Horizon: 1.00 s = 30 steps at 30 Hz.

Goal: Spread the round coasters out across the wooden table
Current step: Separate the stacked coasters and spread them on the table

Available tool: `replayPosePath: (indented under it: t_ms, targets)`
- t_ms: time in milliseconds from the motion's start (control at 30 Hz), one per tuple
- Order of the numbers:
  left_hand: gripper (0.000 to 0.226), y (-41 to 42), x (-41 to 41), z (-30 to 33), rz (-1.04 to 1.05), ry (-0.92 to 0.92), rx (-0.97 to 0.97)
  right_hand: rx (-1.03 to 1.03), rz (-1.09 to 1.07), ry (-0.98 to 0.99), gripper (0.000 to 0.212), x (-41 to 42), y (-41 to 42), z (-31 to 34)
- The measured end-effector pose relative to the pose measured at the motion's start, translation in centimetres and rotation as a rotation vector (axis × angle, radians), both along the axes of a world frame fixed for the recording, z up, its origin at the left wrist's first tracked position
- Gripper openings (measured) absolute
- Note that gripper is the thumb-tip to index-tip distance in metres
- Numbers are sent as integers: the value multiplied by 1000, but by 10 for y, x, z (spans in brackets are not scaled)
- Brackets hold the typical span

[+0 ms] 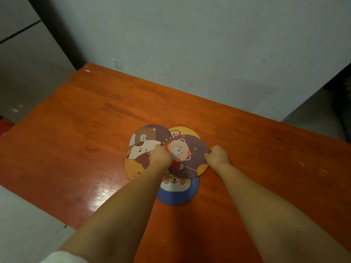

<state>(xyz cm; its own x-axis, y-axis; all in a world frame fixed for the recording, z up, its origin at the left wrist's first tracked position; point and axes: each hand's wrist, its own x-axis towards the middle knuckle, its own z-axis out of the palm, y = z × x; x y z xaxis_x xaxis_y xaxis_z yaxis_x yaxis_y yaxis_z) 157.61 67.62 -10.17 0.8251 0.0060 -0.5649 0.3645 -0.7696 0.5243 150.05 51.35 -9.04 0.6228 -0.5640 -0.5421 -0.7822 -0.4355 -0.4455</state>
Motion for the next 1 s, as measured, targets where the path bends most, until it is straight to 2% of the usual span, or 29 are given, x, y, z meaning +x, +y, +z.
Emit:
replayPosePath:
  t_ms: [33, 100, 167, 233, 433, 533, 733, 1000]
  targets:
    - [28, 2, 0, -2, 15, -12, -37, -2, 4, -14, 15, -1, -1, -1]
    - [15, 7, -1, -3, 50, -22, -92, 5, 10, -48, 17, -2, -3, -2]
    - [32, 10, -4, 0, 90, -30, -115, 23, 11, -93, 12, -5, -3, 1]
    - [38, 12, -8, 6, 121, -40, -130, 30, 20, -134, 10, -5, 0, 7]
    - [32, 57, -11, 31, 242, -134, -251, 86, 103, -227, 13, 16, 30, 31]
    - [26, 102, -3, 40, 347, -163, -329, 107, 219, -233, 31, 29, 67, 42]
    - [37, 211, 25, 43, 444, -172, -349, 151, 352, -250, 11, 65, 161, 53]
    - [41, 361, 98, 34, 440, -146, -289, 133, 303, -246, 13, 137, 318, 38]
